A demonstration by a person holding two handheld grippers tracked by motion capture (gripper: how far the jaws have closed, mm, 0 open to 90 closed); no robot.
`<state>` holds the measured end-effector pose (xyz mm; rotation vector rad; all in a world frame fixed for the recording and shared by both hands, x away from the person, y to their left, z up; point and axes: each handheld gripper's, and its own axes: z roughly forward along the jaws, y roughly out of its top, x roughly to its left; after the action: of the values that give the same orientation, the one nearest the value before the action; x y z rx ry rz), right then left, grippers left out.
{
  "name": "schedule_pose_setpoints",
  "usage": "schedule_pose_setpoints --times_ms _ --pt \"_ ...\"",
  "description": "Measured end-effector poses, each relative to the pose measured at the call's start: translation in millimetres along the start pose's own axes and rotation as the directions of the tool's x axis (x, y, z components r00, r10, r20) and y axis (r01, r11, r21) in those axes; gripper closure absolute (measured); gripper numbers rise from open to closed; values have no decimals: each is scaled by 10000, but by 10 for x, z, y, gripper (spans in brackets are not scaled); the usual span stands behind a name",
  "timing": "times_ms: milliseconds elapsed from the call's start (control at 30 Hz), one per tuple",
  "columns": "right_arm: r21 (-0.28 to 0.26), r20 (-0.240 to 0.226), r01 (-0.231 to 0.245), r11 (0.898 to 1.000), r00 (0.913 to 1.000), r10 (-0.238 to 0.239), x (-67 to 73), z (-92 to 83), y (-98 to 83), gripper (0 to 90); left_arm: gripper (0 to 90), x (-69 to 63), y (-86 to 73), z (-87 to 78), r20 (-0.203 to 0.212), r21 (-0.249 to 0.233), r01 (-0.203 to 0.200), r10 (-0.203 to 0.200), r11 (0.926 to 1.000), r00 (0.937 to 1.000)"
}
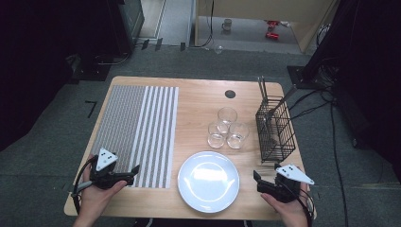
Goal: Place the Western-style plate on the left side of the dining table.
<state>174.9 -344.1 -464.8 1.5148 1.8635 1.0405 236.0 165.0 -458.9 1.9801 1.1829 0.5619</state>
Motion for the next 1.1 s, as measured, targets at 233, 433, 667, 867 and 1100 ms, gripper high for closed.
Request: schedule_pose_setpoints --times_ms 233,433,667,867,1100 --pt "-168 -100 36 9999 9999 -37 84 10 39 222 24 -108 62 39 319 -147 17 -12 9999 9995" --pt "-402 -273 125 9991 9995 -136 151 20 69 259 24 -183 102 77 548 -197 56 -45 9998 9985" --pt "-351 -403 238 9991 9989 -252 232 75 88 279 25 -305 121 127 865 -257 118 -96 9996 9962" --pt "-316 -538 246 9992 9982 -263 294 114 96 296 25 -438 104 189 1163 -186 104 -82 9998 9932" --pt "-179 -570 123 9998 9983 -133 372 189 70 353 25 -595 103 254 1473 -154 -33 55 9999 9891"
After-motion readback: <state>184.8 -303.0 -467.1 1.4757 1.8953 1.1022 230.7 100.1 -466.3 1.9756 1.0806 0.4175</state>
